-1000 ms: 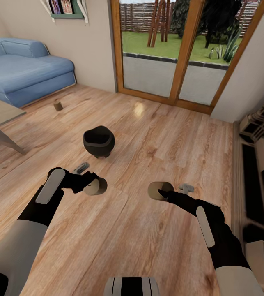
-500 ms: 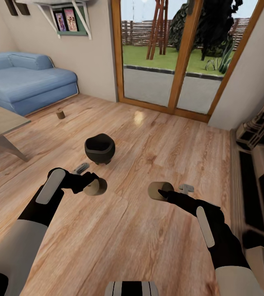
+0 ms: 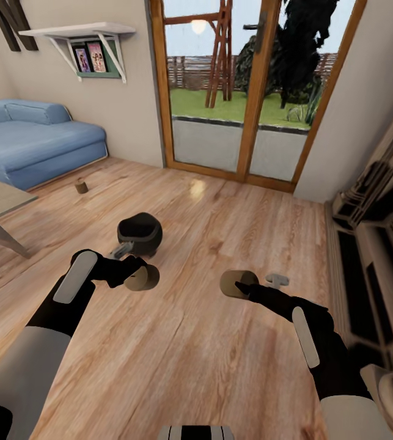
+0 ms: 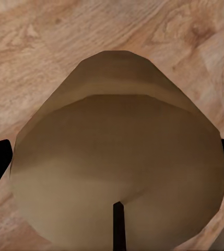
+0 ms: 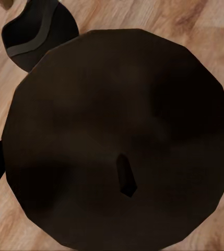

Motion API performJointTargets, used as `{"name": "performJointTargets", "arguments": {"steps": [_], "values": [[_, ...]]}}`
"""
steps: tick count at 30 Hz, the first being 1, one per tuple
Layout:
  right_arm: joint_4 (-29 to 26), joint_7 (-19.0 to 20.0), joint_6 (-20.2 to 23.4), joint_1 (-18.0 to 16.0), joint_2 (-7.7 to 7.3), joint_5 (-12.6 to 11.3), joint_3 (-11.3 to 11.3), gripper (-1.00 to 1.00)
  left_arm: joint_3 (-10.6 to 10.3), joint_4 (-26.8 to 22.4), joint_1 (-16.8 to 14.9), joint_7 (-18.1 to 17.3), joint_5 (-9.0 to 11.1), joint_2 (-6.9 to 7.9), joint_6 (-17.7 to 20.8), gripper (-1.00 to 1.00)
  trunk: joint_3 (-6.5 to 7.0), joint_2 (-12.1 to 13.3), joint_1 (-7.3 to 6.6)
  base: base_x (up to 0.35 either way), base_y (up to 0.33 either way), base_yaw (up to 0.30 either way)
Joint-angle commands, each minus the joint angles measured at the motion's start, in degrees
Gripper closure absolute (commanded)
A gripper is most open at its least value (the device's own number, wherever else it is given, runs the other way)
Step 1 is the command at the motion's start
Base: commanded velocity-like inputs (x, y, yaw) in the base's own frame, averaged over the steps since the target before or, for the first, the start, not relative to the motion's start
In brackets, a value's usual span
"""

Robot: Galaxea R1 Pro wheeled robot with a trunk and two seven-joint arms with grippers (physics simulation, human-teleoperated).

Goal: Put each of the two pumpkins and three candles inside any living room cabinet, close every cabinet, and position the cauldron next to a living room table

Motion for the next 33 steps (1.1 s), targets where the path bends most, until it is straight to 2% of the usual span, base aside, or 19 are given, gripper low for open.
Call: {"name": "performJointTargets", "arguments": {"steps": [1,14,17,21,23,25,27,29,31,32,33], "values": [[0.0,-0.1,0.0,0.0,0.00,0.1,0.0,1.00,0.0,0.0,0.0,0.0,0.0,0.00,0.1,1.00,0.26,0.0,-0.02,0.000,0.000,-0.106],[0.0,-0.1,0.0,0.0,0.00,0.1,0.1,1.00,0.0,0.0,0.0,-0.1,-0.1,-0.04,0.0,1.00,3.19,0.2,-0.35,0.000,0.000,-0.011],[0.0,-0.1,-0.1,0.0,0.00,0.1,1.1,1.00,0.0,0.1,0.0,-0.1,-0.1,-0.02,0.0,1.00,3.85,0.2,-0.43,0.000,0.000,0.000],[0.7,-0.5,-0.5,0.0,-0.04,0.1,1.8,1.00,-0.1,4.5,0.0,-0.1,-0.4,-0.31,-0.3,1.00,4.74,0.3,-0.53,0.000,0.000,0.000],[1.8,-1.3,-0.7,0.0,-0.02,0.1,2.0,1.00,-0.1,8.4,0.0,-0.1,-0.9,-1.56,-0.4,1.00,5.18,0.3,-0.59,0.000,0.000,0.000],[3.2,-2.3,-1.0,0.0,-0.01,0.2,2.4,1.00,-0.1,10.5,0.0,-0.1,-2.4,-2.02,-0.5,1.00,5.60,0.6,-0.77,0.000,0.000,0.000],[4.5,-3.6,-2.0,0.0,0.05,0.2,3.9,1.00,-0.2,11.5,0.0,-0.1,-4.9,-2.13,-0.5,1.00,5.96,1.4,-1.21,0.000,0.000,0.000],[6.6,-6.6,-4.5,0.0,0.02,0.2,7.6,1.00,-0.2,12.3,0.2,-0.2,-9.5,-2.09,-0.4,1.00,6.31,2.2,-1.65,0.000,0.000,0.000],[8.0,-9.2,-6.4,0.0,0.01,0.2,9.7,1.00,-0.2,13.9,0.6,-0.8,-12.4,-1.24,-0.4,1.00,6.67,3.0,-2.09,0.000,0.000,0.000],[9.0,-10.9,-7.6,0.0,0.00,0.2,10.6,1.00,-0.3,16.6,0.9,-2.7,-14.0,0.08,-0.5,1.00,6.85,3.4,-2.31,0.000,0.000,0.000],[9.7,-11.7,-8.2,0.0,0.00,0.2,11.0,1.00,-0.2,19.0,1.0,-5.2,-14.6,0.89,-0.6,1.00,7.03,3.8,-2.53,0.000,0.000,0.000]]}}
